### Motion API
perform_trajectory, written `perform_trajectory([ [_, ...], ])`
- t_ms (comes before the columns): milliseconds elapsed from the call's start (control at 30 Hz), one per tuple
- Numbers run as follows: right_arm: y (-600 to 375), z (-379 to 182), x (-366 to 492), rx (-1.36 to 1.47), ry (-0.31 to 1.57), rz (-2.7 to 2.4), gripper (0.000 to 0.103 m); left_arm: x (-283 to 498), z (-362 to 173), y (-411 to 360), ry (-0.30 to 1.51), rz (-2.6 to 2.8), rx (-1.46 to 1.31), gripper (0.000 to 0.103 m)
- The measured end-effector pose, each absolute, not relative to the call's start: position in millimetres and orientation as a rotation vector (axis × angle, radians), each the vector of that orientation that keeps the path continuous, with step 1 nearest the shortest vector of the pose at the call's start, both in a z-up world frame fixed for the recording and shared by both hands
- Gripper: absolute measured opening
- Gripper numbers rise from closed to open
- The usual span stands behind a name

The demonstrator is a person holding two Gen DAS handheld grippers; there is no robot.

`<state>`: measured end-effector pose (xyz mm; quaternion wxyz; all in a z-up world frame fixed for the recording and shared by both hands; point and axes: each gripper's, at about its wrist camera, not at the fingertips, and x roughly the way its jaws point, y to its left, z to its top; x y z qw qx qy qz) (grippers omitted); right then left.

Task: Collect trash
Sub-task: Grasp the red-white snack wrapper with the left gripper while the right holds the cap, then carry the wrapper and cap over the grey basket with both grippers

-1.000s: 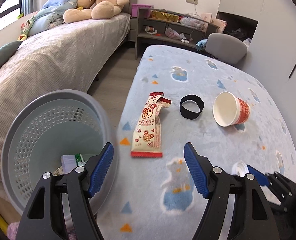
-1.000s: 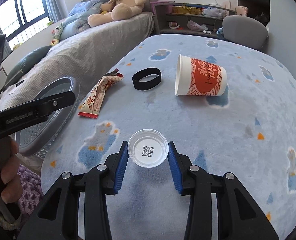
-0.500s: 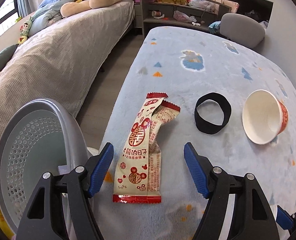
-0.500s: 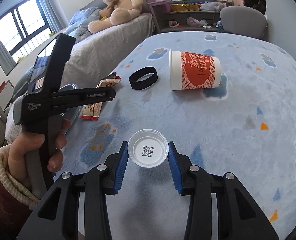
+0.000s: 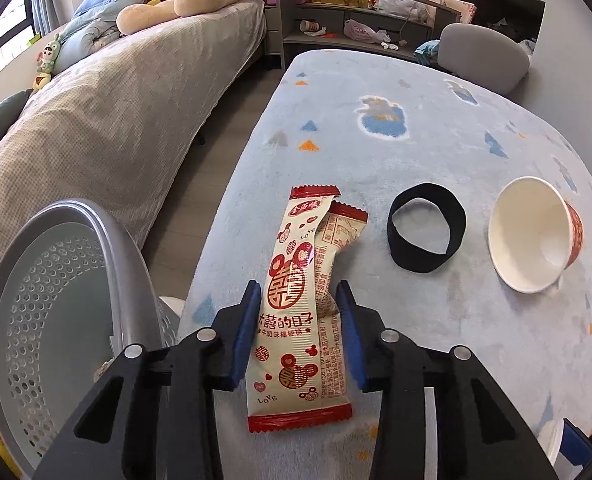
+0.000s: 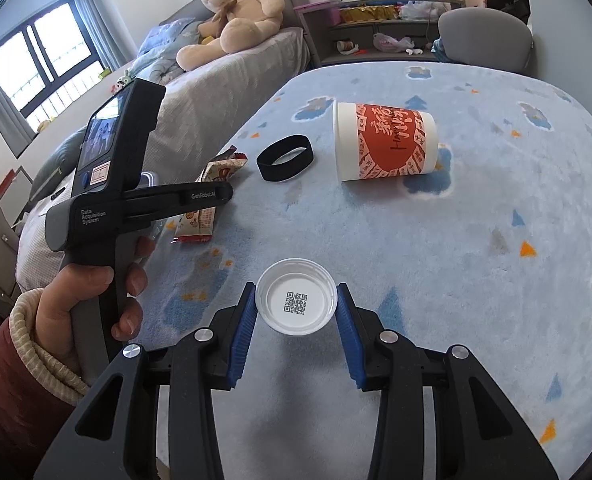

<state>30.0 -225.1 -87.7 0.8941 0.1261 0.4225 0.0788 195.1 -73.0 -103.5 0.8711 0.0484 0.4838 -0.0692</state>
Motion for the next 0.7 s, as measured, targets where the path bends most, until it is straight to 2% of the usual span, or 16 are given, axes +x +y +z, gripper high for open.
perform_trajectory([
  [700, -204, -93, 27, 0.222, 0.923, 0.138, 0.039, 74, -69, -21, 0.955, -0.252, 0.063, 0.037],
])
